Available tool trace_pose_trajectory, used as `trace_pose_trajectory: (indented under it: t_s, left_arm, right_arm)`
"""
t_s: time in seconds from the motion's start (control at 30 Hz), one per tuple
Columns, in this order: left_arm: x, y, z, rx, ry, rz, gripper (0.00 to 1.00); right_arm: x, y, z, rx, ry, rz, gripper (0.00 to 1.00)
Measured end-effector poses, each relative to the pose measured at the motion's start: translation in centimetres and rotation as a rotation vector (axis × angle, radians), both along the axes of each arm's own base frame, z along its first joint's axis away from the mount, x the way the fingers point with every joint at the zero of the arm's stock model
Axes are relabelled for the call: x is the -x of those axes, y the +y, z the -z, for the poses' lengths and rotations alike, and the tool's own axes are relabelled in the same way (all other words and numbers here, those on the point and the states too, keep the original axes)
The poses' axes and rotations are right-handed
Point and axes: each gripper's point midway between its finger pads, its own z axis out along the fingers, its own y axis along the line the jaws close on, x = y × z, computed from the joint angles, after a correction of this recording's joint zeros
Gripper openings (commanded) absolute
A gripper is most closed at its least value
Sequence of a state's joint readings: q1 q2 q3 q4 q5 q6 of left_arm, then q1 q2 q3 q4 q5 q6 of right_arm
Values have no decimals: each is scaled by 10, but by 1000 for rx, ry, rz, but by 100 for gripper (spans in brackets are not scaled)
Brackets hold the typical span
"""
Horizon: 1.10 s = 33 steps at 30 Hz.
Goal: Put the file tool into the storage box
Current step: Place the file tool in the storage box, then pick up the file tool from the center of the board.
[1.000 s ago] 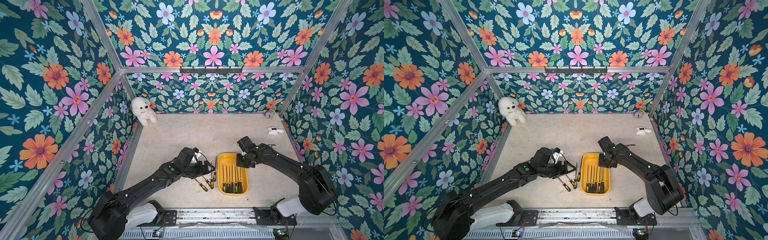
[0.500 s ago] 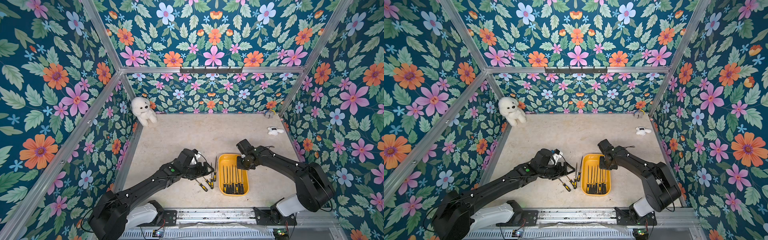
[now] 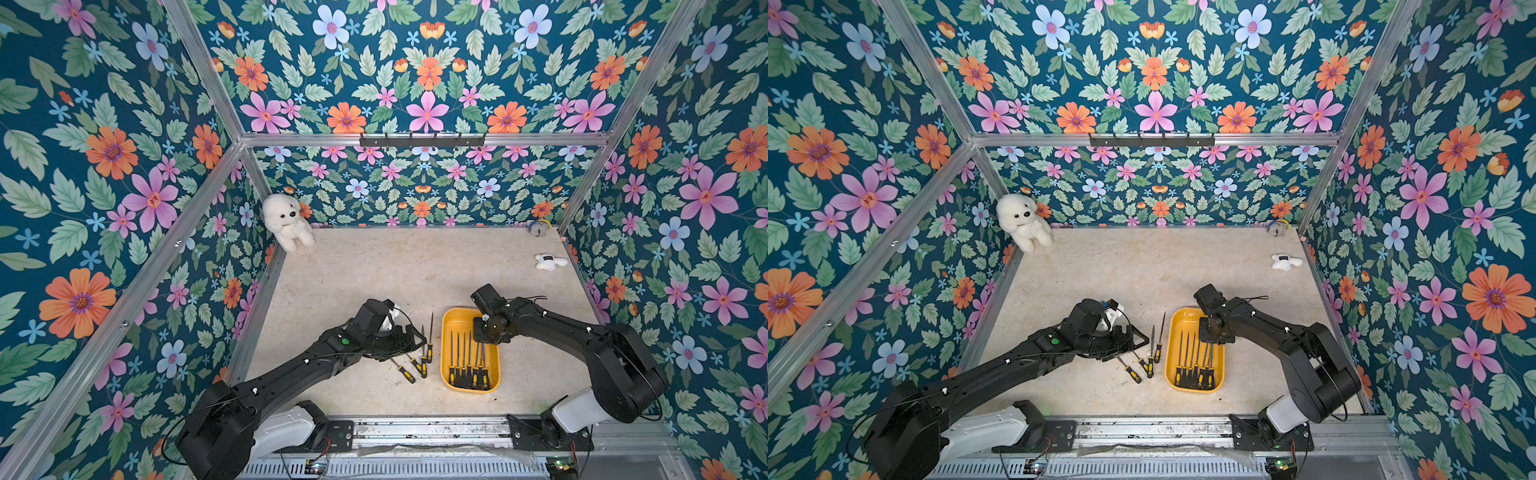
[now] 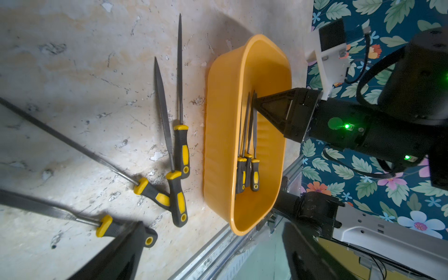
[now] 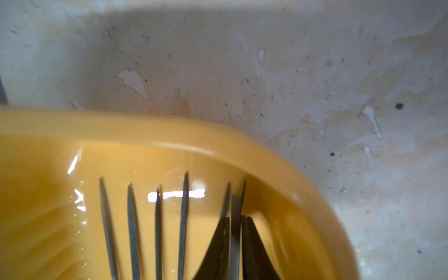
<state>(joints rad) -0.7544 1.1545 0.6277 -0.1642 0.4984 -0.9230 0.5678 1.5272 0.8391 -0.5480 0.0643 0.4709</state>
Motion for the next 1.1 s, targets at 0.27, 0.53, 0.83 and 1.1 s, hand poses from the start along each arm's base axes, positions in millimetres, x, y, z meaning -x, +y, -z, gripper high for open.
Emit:
trace_pose_trajectory:
  t_s: [0.27,0.53,0.83,1.1]
  left_arm:
    - [-3,1,17,-50,63,-48,90]
    - [5,-20,32,-144,109,-31,56]
    - [19,-33,63,-332,156,-4,48]
    - [25,-39,81,-467,157,36,35]
  right_arm:
    - [-7,1,-15,-15,-50,12,30]
    - [-18,9,-50,-80,-133,32,33]
    - [-19,15,-75,-145,-178,26,33]
    - [-8,13,-71,-159,-161,19,33]
